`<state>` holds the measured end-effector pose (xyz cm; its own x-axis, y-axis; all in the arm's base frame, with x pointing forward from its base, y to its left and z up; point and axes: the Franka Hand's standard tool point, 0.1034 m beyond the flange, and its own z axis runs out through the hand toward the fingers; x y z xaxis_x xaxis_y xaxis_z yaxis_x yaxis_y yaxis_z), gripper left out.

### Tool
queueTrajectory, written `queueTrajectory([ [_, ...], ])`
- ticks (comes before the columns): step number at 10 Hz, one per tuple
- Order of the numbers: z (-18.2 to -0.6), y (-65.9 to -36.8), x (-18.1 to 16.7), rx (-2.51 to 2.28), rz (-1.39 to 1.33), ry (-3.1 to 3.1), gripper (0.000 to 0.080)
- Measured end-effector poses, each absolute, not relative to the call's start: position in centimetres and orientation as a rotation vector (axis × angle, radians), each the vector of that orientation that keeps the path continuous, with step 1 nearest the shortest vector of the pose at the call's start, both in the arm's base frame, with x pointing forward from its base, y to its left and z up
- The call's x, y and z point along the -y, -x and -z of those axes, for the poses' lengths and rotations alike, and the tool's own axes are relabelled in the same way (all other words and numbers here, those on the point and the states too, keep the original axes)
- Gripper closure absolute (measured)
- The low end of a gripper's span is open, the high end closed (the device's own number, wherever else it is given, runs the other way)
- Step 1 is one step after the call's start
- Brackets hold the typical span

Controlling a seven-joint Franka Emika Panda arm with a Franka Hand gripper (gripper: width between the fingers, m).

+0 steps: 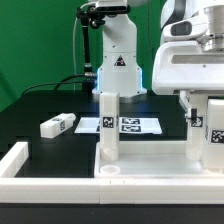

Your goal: Assemble desk

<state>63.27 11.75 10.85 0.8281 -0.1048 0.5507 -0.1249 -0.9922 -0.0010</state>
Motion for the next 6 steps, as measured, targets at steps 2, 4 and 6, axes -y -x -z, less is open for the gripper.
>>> queueTrajectory([
  [2, -10.9, -63.3, -11.8, 0.185, -0.892, -2.970, 0.0151],
  [4, -12.9, -63.8, -11.7, 0.147, -0.882, -2.978, 0.0151],
  [6, -15.1, -64.4, -11.2, 0.144, -0.882, -2.986, 0.0151],
])
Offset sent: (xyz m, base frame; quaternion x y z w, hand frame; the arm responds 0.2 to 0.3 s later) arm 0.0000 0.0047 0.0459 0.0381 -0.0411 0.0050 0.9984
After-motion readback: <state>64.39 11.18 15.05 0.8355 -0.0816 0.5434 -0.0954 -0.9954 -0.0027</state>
